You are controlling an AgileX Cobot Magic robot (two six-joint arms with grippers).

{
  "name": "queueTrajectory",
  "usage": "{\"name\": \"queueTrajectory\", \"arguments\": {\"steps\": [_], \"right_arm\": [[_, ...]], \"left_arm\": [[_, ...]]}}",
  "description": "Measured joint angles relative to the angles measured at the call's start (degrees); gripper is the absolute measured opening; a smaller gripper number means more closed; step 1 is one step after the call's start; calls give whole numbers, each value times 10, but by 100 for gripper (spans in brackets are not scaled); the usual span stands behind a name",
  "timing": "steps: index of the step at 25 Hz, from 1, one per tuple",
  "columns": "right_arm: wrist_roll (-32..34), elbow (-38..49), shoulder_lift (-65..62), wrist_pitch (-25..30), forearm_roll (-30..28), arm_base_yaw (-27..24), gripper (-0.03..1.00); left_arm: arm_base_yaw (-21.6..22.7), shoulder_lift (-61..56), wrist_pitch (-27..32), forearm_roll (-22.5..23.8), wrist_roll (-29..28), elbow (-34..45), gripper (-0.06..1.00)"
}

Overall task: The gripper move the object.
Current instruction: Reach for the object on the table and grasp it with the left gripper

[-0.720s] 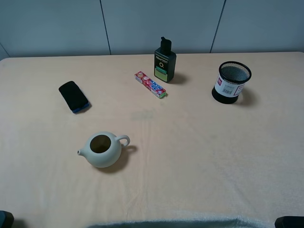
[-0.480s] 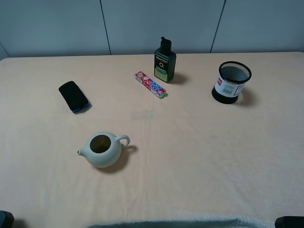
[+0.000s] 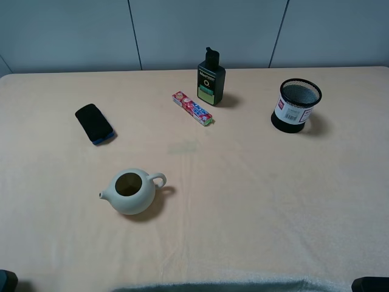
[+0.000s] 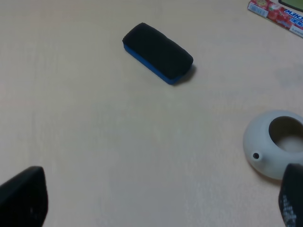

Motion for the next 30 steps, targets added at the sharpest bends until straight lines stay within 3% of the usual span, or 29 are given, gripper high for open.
{"name": "queueTrajectory", "arguments": {"steps": [16, 30], "right_arm": [[0, 0, 0, 1, 0, 0, 69], [0, 0, 0, 1, 0, 0, 69]], "left_arm": [[0, 9, 3, 0, -1, -9, 99], [0, 210, 15, -7, 54, -88, 99]]}}
